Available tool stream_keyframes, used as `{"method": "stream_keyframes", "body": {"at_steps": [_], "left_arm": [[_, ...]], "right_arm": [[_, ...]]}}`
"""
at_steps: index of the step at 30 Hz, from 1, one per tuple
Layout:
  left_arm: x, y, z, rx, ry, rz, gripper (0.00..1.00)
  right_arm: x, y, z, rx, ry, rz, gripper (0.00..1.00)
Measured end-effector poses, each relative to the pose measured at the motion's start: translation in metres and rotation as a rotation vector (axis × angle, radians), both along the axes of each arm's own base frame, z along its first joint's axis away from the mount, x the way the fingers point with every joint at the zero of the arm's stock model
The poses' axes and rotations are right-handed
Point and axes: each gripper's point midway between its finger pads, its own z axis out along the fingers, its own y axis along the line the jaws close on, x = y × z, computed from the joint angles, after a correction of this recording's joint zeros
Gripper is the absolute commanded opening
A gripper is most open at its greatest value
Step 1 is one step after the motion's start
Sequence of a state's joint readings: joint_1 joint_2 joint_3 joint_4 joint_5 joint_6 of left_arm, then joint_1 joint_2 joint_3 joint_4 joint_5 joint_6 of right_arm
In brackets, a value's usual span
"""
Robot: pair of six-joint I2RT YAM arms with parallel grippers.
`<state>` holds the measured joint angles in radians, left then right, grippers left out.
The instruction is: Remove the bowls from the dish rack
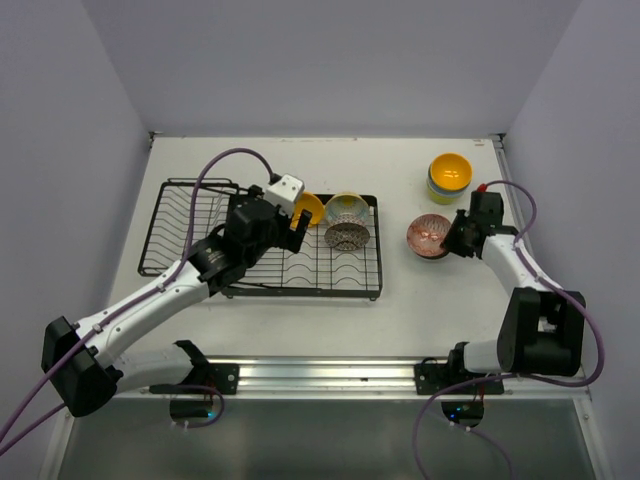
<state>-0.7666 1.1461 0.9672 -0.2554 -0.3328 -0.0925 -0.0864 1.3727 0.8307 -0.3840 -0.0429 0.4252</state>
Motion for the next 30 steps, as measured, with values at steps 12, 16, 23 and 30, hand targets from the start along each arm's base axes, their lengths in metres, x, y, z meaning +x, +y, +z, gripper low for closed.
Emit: {"method": "stream_keyframes", "body": {"at_steps": [12,16,23,30], "left_arm": [[-0.001,-0.001,-0.001,0.012,-0.004,-0.001,0.91],[-0.001,-0.001,-0.001,0.012,-0.004,-0.001,0.91],[-0.001,-0.001,-0.001,0.012,-0.004,-0.001,0.91],[-0.001,-0.002,-0.002,0.015,-0.002,-0.004,0.91]], "right_arm": [[0.001,-0.002,-0.002,-0.008,0.001,0.0,0.45],[0.002,-0.002,-0.001,-0.01,-0.004,0.002,0.47],[0.001,-0.004,0.008,-0.024,-0.022,-0.001,0.53],[0.0,-0.01,0.016,-0.059,-0.037,-0.013,0.59]]}}
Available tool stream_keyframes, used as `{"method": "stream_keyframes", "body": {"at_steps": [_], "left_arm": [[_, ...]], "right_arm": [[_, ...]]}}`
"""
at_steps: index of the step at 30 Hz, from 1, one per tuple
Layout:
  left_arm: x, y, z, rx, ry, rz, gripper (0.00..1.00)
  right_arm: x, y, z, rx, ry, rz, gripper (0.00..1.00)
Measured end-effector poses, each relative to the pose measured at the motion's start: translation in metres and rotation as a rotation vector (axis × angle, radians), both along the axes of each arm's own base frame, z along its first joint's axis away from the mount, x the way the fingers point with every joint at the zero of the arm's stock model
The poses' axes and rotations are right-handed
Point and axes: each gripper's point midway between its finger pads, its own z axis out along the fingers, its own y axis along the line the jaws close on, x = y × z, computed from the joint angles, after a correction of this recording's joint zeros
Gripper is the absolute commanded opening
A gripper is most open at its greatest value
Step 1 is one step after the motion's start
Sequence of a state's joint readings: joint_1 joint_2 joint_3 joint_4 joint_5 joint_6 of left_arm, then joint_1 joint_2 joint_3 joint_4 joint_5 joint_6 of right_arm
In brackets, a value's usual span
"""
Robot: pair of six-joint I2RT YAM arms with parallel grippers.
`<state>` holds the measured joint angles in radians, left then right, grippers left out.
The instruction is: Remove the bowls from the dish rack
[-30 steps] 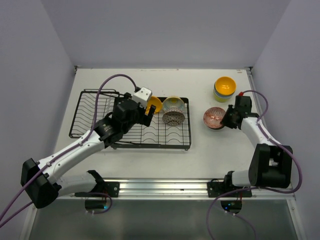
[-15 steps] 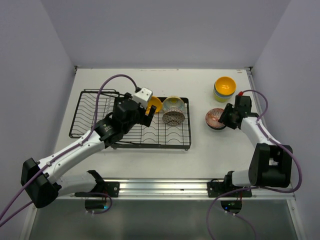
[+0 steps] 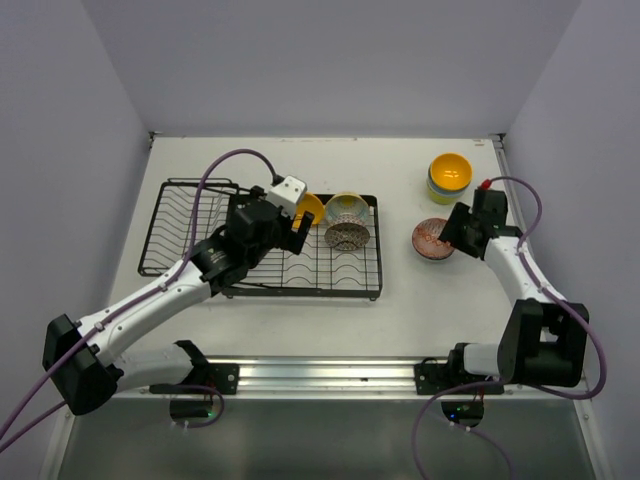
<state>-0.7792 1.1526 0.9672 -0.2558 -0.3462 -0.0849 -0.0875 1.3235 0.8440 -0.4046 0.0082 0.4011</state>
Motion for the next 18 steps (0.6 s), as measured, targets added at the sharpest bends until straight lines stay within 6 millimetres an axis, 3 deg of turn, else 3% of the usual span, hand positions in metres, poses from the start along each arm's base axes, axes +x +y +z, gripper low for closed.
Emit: {"method": "stream_keyframes", "body": {"at_steps": [6,14,18], "left_arm": [[0.0,-0.001,-0.003,0.007,0.005,-0.001,0.91],[0.0,-0.001,-0.003,0.008,0.006,0.0,0.92],[0.0,-0.001,-0.003,0.008,0.006,0.0,0.92]], "right_arm": [[0.002,-0.002,0.007,-0.013,-0.016,-0.005,0.56],[0.001,-0.007,0.014,-0.037,-0.035,-0.013,0.32],[0.0,-0.01,0.013,-0.049,-0.031,-0.019,0.26]]}}
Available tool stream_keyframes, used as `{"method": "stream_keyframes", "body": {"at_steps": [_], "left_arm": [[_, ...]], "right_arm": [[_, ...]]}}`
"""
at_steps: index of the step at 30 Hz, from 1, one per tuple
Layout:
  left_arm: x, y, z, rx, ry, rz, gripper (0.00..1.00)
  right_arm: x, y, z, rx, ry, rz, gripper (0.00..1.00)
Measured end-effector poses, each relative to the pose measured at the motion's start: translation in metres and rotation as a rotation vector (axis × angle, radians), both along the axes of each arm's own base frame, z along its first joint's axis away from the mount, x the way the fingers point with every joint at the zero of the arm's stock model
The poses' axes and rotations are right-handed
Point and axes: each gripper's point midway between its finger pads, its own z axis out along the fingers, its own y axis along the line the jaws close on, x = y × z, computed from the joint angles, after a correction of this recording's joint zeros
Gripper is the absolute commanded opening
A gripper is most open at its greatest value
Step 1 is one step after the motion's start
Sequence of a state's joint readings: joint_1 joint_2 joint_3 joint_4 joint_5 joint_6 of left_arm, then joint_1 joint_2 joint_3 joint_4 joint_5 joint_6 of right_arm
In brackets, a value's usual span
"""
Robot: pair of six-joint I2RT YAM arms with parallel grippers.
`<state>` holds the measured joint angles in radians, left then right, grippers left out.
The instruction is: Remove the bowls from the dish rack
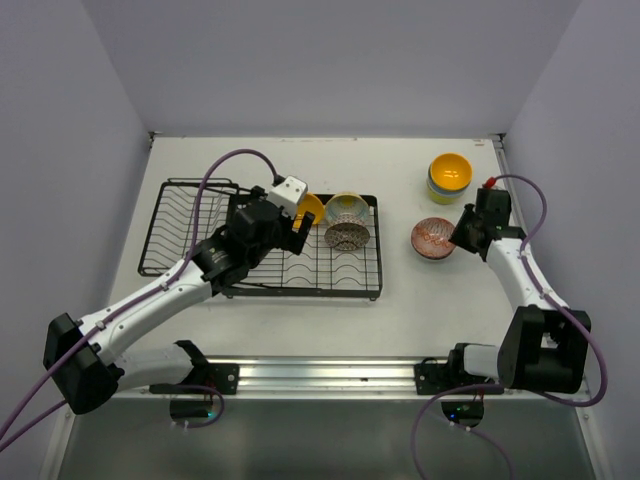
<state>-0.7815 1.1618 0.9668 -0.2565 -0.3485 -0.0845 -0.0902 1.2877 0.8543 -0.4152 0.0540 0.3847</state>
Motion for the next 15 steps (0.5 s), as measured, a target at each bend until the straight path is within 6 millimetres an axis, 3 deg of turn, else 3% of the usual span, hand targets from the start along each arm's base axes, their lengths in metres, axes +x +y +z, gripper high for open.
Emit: {"method": "stream_keyframes", "body": {"at_steps": [7,15], "left_arm": [[0.0,0.0,-0.002,0.004,0.004,0.0,0.92],[0.0,-0.001,-0.003,0.007,0.006,-0.002,0.92]], "right_arm": [[0.0,-0.002,-0.002,-0.007,0.007,-0.007,0.15],[-0.001,-0.002,-0.015,-0.002,0.049,-0.007,0.14]]}}
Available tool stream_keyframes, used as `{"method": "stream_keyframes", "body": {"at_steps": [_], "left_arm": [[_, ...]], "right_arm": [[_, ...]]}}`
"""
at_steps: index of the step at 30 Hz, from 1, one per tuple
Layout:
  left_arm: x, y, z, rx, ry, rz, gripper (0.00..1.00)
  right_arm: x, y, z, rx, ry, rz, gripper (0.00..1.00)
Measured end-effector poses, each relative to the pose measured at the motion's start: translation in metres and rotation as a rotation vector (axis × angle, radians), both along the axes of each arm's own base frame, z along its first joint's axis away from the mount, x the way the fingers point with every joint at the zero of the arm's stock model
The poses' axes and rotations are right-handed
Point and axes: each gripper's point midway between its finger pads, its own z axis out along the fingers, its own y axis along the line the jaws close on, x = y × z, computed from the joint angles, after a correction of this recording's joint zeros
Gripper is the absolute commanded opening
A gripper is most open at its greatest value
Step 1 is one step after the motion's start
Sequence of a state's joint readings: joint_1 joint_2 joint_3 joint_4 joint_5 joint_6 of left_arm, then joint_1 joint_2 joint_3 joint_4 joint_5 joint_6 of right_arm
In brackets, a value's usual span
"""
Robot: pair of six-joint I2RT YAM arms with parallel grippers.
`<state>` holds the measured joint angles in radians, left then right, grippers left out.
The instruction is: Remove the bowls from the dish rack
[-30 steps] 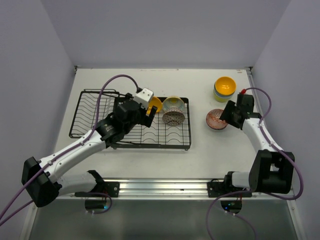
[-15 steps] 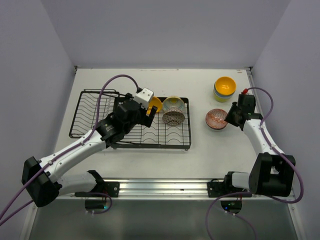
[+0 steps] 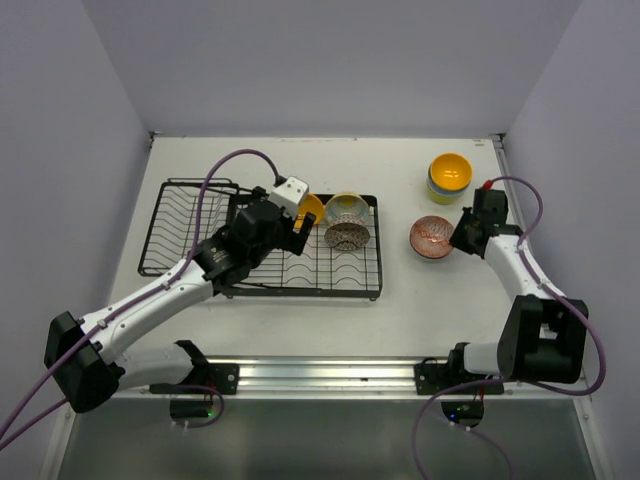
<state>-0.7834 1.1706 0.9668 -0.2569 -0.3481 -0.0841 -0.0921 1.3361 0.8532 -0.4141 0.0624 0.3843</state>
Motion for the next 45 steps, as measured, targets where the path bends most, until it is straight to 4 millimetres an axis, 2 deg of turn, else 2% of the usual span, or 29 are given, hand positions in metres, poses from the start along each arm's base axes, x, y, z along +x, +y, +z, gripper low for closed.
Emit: {"method": "stream_keyframes", "body": {"at_steps": [3,5,6,7,9,10,13,18,25,33,39,45], "left_arm": [[-0.001,-0.001,0.0,0.0,0.0,-0.003,0.92],[-0.001,-0.001,0.0,0.001,0.0,-0.005,0.92],[-0.001,-0.001,0.0,0.0,0.0,-0.005,0.92],[-0.001,-0.001,0.0,0.0,0.0,-0.005,0.93],[-0.001,-0.002,0.0,0.0,0.001,-0.008,0.93],[-0.001,-0.002,0.0,-0.001,0.001,-0.01,0.93],[-0.003,-0.005,-0.001,-0.005,0.005,-0.029,0.93],[-0.011,-0.013,-0.013,0.02,0.025,-0.107,0.93],[-0.024,-0.029,-0.031,0.087,0.017,-0.225,0.91],[-0.018,-0.045,-0.054,0.173,0.03,-0.274,0.9],[-0.008,-0.055,-0.069,0.246,0.026,-0.29,0.89],[0.012,-0.08,-0.07,0.274,-0.026,-0.308,0.89]], "right_arm": [[0.0,0.0,-0.002,0.001,0.006,0.001,0.15],[0.0,0.0,-0.002,0.002,0.007,0.0,0.21],[0.0,0.0,-0.002,0.003,0.007,0.0,0.25],[0.0,0.0,-0.002,0.003,0.007,0.0,0.35],[0.0,0.001,-0.002,0.004,0.006,0.0,0.44],[-0.001,0.001,-0.001,0.003,0.006,0.002,0.52],[-0.003,0.002,0.003,0.007,-0.001,0.003,0.61],[-0.005,0.006,0.022,0.019,-0.056,0.02,0.64],[0.002,0.018,0.058,0.058,-0.229,0.067,0.65],[-0.009,0.032,0.041,0.115,-0.26,0.105,0.66],[-0.01,0.04,0.042,0.154,-0.311,0.124,0.66],[-0.007,0.047,0.05,0.186,-0.353,0.142,0.66]]}}
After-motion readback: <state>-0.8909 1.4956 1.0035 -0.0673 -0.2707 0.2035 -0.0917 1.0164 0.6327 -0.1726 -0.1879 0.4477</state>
